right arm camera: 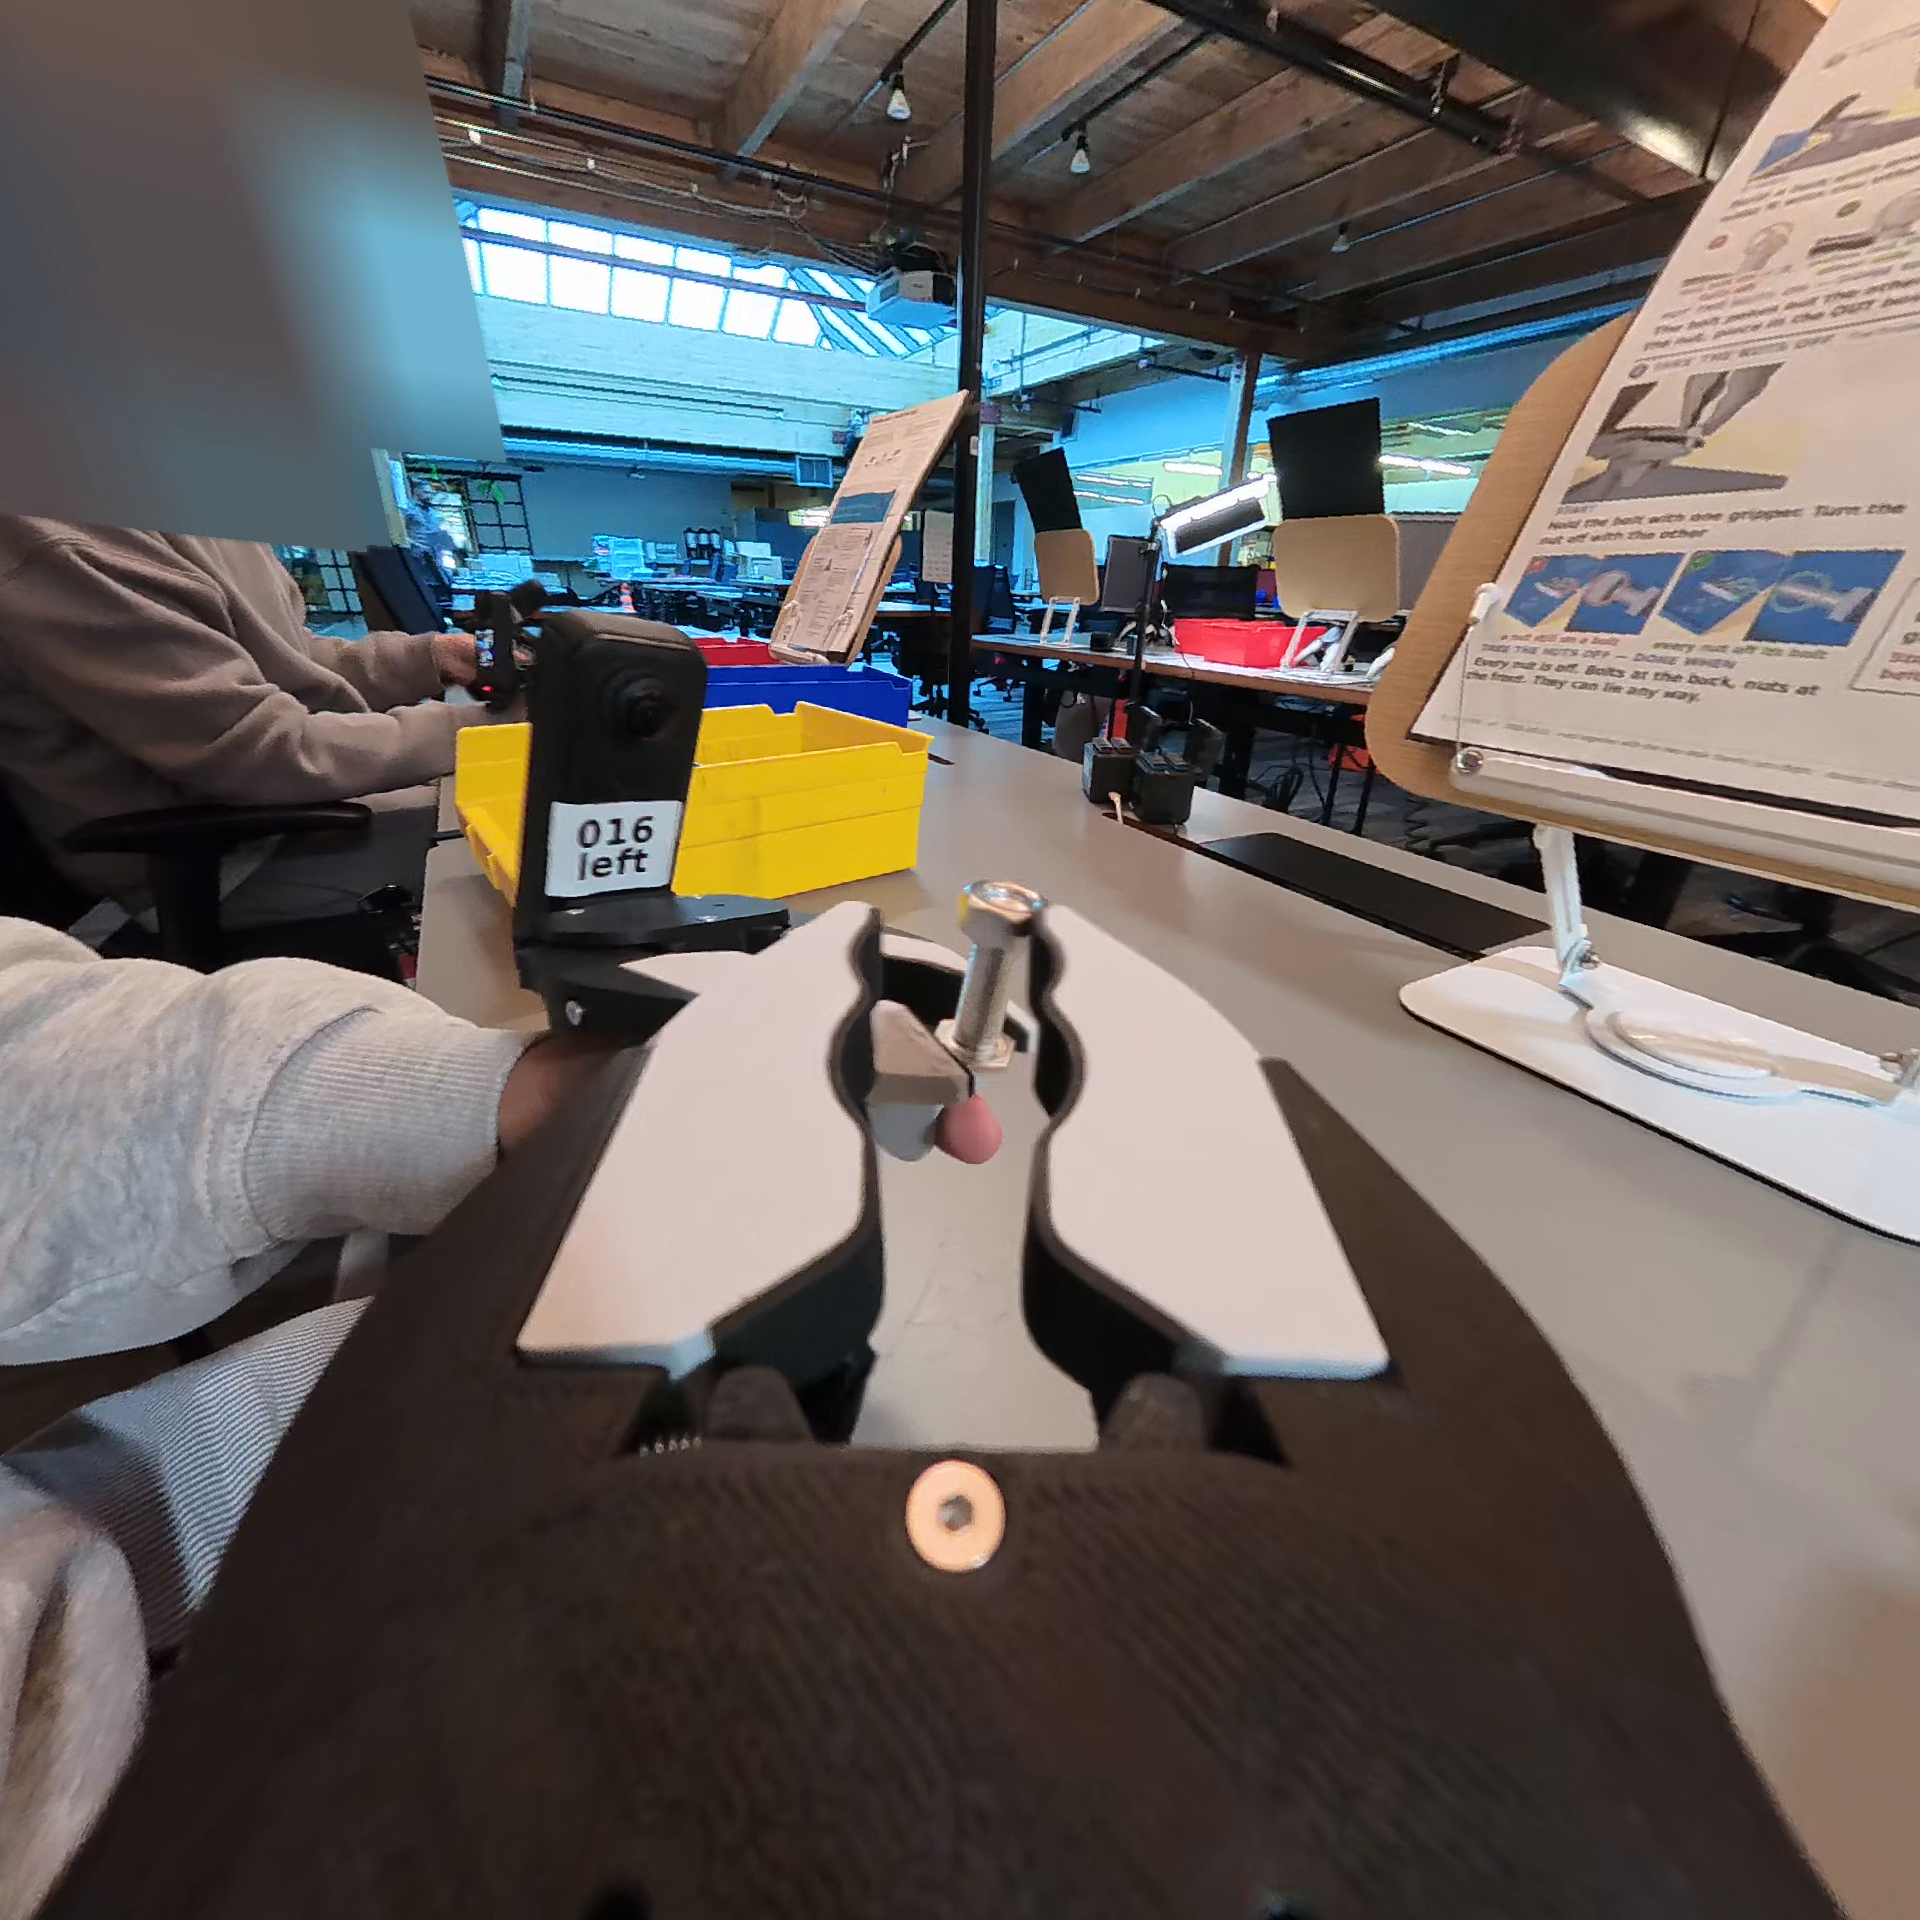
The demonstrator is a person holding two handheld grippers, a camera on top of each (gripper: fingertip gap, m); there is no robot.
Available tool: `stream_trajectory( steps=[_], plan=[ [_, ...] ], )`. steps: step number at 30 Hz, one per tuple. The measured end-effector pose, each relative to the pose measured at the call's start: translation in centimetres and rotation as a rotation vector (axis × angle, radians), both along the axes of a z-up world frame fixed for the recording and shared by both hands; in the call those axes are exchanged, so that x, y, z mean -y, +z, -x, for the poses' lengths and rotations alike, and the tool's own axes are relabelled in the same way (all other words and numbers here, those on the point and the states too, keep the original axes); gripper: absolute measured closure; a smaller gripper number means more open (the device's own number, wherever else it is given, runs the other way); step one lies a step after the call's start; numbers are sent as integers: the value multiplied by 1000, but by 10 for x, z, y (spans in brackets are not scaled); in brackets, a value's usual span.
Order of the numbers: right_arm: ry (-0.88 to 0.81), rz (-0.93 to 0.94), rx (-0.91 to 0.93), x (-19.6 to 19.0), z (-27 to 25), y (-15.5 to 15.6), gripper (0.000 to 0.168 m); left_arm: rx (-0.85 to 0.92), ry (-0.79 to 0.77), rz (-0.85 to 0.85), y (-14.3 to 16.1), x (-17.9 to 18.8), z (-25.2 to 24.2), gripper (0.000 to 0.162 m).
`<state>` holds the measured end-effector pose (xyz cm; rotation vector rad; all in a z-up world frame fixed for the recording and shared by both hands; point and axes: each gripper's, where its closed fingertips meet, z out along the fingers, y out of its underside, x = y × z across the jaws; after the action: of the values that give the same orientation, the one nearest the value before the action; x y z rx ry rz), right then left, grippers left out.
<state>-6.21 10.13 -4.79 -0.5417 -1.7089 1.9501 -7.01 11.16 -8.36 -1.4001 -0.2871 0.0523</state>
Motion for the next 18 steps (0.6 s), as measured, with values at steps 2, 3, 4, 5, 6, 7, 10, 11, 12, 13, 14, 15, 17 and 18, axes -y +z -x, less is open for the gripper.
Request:
stream_trajectory(
  steps=[2, 3, 4, 5, 6, 7, 10, 11, 12, 13, 14, 15, 17, 18],
  plan=[
    [20, 6, 3, 0, -3, 1, 152, 9, 3, -7, 1, 1, 1, 143],
    [16, 11, 5, -1, -2, 2, 152, 11, 2, -9, 1, 1, 2, 143],
    [7, 16, 3, -2, -1, 3, 151, 10, 3, -9, 1, 1, 1, 143],
    [-1, 18, -1, -3, -1, 3, 150, 8, 2, -8, 1, 1, 1, 143],
    [-14, 20, -4, -4, 1, 4, 146, 7, -1, -8, 1, 1, 0, 143],
    [-28, 21, -8, -5, 2, 4, 142, 6, -4, -8, 1, 0, 0, 143],
    [-50, 17, -6, -5, 6, 2, 133, 9, -12, -13, 1, -1, -2, 143],
    [-44, 12, -1, -4, 5, 1, 132, 14, -15, -19, 2, -1, -2, 143],
    [-34, 9, 1, -2, 4, 0, 133, 21, -17, -28, 2, 0, -2, 143],
    [-24, 5, 0, 0, 3, -1, 134, 29, -16, -37, 3, 0, -2, 143],
    [-16, 1, -4, 2, 1, -1, 136, 35, -14, -45, 4, 0, -1, 143],
    [-11, -3, -12, 3, 0, 0, 136, 39, -10, -54, 4, 1, 0, 143],
    [12, -22, -29, 6, -5, 0, 148, 50, 7, -69, 6, 3, 3, 143],
    [12, -31, -32, 7, -6, 0, 150, 56, 13, -80, 7, 5, 4, 143]
  ],
)
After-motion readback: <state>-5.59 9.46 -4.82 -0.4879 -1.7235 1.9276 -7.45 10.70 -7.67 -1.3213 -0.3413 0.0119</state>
